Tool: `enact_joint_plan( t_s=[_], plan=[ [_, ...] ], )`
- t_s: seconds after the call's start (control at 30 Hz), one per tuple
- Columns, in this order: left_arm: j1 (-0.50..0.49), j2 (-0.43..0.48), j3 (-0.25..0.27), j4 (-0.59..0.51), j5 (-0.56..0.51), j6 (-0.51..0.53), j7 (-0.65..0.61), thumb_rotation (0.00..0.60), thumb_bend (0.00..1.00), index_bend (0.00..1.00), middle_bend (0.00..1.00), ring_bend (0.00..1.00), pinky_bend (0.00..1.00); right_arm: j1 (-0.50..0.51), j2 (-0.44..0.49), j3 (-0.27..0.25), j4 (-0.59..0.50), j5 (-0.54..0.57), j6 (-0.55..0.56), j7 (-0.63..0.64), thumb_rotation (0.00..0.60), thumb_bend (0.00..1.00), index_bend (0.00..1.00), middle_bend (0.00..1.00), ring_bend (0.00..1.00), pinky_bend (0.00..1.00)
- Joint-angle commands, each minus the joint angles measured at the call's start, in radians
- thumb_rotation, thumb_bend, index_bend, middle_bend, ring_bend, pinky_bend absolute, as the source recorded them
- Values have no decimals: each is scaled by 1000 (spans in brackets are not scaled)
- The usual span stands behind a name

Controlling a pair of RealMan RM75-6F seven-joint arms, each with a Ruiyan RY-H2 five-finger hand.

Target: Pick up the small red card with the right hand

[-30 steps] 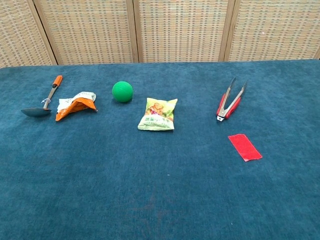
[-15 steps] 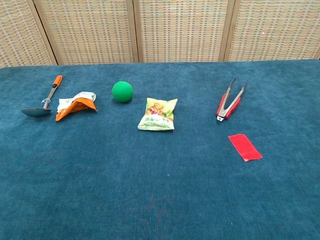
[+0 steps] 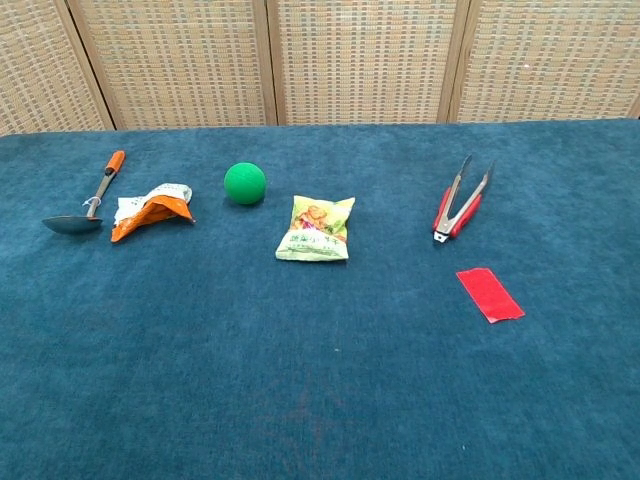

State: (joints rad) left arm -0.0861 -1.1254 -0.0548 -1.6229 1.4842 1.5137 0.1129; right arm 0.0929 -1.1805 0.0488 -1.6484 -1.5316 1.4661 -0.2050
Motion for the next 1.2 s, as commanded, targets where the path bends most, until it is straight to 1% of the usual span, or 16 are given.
enact_joint_plan(
  t_s=[0.03, 0.27, 0.4, 0.43, 0.5, 0.67, 0.8, 0.9, 1.2],
  plan=[
    [0, -1, 1, 0, 1, -1, 1, 600, 45, 0, 0, 0, 0, 21, -28, 0, -13, -8, -25, -34, 600, 182, 6, 0, 0, 0],
    [-3, -4, 1, 2, 1, -7, 2, 600, 46, 0, 0, 0, 0, 64, -99, 14, -18, -26, -58, -115, 600, 182, 6, 0, 0, 0],
    [-6, -7, 2, 6, -3, -15, 5, 600, 46, 0, 0, 0, 0, 111, -176, 29, -19, -36, -99, -193, 600, 182, 6, 0, 0, 0],
    [-7, -8, 3, 7, -3, -19, 5, 600, 46, 0, 0, 0, 0, 140, -214, 36, -11, -41, -131, -214, 600, 182, 6, 0, 0, 0],
    [-8, -10, 3, 9, -4, -21, 3, 600, 46, 0, 0, 0, 0, 169, -278, 57, 23, -11, -162, -248, 600, 182, 6, 0, 0, 0],
    [-10, -10, 1, 14, -9, -26, -7, 600, 46, 0, 0, 0, 0, 216, -386, 78, 91, 35, -215, -274, 600, 195, 6, 0, 0, 0],
    [-12, -10, -1, 18, -14, -32, -14, 600, 46, 0, 0, 0, 0, 248, -454, 90, 142, 67, -244, -290, 600, 208, 9, 0, 0, 0],
    [-14, -11, -1, 21, -17, -37, -20, 600, 47, 0, 0, 0, 0, 274, -492, 100, 178, 89, -270, -302, 600, 208, 12, 0, 0, 0],
    [-16, -13, -3, 28, -24, -42, -25, 600, 48, 0, 0, 0, 0, 323, -538, 128, 250, 140, -309, -301, 600, 208, 22, 0, 0, 0]
  ],
)
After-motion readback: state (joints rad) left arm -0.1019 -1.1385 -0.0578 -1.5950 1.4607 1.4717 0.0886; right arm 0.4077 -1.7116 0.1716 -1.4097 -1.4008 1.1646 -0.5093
